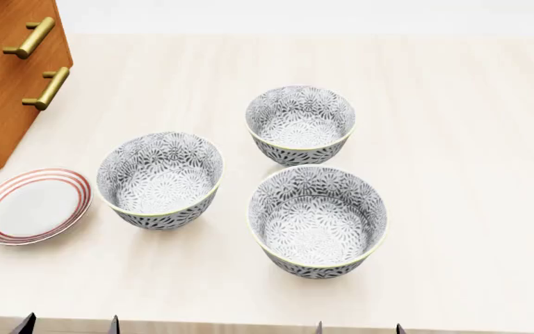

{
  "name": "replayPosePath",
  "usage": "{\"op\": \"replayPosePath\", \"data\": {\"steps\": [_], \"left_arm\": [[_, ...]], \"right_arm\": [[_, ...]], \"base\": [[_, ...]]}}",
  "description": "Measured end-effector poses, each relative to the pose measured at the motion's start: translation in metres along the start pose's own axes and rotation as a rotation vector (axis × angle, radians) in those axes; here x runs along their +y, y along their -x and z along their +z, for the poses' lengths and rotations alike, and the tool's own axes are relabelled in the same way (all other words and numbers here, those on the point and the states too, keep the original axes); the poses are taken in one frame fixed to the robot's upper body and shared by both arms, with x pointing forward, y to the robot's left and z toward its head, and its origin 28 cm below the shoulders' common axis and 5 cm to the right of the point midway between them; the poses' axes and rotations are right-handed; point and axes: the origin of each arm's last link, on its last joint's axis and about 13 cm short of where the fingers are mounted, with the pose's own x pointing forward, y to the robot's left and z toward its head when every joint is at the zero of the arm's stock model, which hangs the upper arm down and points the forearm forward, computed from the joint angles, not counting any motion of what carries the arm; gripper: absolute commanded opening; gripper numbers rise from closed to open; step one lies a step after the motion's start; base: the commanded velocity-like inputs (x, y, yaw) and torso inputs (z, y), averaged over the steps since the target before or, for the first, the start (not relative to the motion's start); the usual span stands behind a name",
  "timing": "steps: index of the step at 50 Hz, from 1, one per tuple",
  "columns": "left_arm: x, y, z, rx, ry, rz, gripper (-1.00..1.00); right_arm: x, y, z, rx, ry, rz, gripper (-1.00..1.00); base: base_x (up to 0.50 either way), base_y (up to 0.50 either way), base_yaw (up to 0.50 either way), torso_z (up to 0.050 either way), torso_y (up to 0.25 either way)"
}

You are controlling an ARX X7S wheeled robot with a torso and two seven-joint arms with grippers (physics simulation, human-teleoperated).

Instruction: Stack the bowl at the front on the bowl in the middle.

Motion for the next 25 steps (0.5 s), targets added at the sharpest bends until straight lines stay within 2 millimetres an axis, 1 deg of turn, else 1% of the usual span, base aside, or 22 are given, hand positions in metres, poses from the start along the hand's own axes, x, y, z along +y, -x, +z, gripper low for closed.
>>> {"op": "replayPosePath", "data": {"steps": [2, 16, 21, 25], "left_arm": [[0.000, 0.004, -0.004, 0.012, 0.012, -0.010, 1.00], [-0.002, 0.000, -0.001, -0.001, 0.003, -0.016, 1.00], [-0.003, -0.001, 0.000, -0.006, 0.003, -0.013, 1.00], [-0.003, -0.003, 0.006, -0.013, 0.002, -0.001, 1.00]], "right_arm": [[-0.001, 0.004, -0.005, 0.014, -0.011, 0.010, 1.00], [0.000, -0.001, -0.004, 0.005, 0.007, -0.002, 1.00], [-0.001, -0.001, -0.002, 0.008, 0.005, -0.001, 1.00], [-0.002, -0.002, 0.006, 0.007, 0.007, -0.004, 1.00]], "base": [[0.00, 0.00, 0.00, 0.000, 0.000], [0.00, 0.00, 0.00, 0.000, 0.000], [0.00, 0.00, 0.00, 0.000, 0.000], [0.00, 0.00, 0.00, 0.000, 0.000]]}}
